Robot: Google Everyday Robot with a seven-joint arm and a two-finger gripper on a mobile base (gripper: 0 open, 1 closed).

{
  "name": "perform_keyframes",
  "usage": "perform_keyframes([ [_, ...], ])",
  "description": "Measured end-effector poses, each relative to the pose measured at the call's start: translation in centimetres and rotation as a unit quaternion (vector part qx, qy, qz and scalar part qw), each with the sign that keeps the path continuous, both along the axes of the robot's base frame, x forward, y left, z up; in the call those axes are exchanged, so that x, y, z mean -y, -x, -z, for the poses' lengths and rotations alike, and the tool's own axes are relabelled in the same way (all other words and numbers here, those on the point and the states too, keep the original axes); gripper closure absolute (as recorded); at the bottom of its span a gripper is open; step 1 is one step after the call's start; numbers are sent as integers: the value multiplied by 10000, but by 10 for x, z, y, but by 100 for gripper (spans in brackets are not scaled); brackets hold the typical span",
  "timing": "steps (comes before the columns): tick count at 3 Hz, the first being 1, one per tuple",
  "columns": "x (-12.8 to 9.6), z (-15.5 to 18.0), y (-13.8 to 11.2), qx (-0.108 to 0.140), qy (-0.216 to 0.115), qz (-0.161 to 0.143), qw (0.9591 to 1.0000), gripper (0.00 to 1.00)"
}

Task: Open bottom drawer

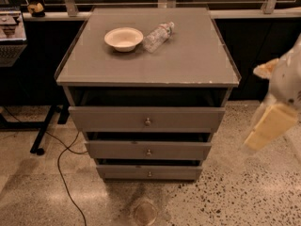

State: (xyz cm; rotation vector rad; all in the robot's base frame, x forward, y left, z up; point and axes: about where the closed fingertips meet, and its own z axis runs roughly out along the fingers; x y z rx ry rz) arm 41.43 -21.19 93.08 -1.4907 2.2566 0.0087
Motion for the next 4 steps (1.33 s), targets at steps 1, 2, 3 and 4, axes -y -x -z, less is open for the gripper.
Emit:
perform_keyframes([
  [1,0,48,29,-24,-825,666,9944,0],
  [2,-17,103,45,-111,-1372,1212,9830,0],
  [3,-50,160,57,-296,-1615,1679,9720,0],
  [4,-66,195,59,-415,-1648,1971,9655,0],
])
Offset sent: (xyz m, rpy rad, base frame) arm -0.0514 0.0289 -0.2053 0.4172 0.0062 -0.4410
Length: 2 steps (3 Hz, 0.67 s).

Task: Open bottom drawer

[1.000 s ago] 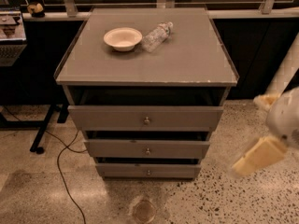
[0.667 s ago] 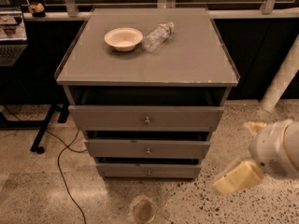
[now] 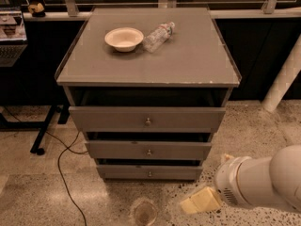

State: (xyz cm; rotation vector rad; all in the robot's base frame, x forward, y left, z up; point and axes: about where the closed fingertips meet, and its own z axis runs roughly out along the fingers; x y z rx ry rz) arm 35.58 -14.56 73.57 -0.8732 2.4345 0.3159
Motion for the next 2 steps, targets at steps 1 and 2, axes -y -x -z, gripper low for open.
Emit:
perform_keyframes([
  [1,1,2,0,3,-13,78,10000,0],
  [2,2,23,1,-87,-290,434,9986,0],
])
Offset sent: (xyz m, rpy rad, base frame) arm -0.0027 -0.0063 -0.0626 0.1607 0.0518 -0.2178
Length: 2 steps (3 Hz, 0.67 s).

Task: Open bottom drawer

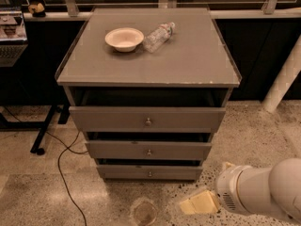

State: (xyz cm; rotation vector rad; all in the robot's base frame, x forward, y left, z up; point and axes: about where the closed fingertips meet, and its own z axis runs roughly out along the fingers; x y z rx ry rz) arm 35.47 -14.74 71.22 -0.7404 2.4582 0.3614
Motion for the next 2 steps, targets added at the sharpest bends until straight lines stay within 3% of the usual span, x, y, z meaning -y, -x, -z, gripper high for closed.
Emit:
perform_keyframes([
  [1,-6,36,-17,106,-235,208,9995,0],
  [2,-17,85,-74,463,-346,297,9979,0],
])
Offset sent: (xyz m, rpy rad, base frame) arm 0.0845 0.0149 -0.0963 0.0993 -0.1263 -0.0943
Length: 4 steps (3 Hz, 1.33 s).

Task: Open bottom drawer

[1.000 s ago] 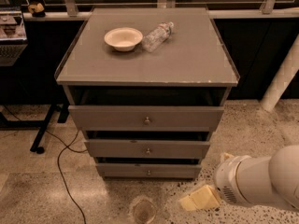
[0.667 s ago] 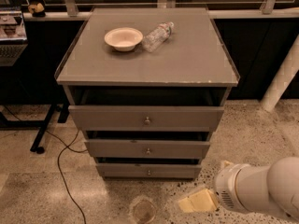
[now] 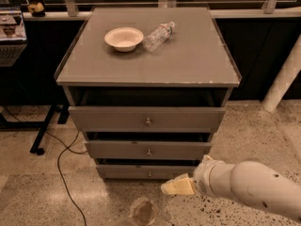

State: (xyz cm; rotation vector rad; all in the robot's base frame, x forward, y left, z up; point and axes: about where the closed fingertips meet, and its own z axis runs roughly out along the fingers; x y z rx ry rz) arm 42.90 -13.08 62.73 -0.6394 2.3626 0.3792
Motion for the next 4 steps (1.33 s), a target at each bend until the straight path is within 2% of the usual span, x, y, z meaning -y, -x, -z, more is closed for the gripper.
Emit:
perform_keyframes([
  [1,-4,1,-3,20,-2,-36,10000,0],
  [2,-4,-5,2,175,-58,51,9998,0],
  [3,7,23,11,98,-227,529,9983,0],
  [4,24,58,9,145,-351,1071,9935,0],
])
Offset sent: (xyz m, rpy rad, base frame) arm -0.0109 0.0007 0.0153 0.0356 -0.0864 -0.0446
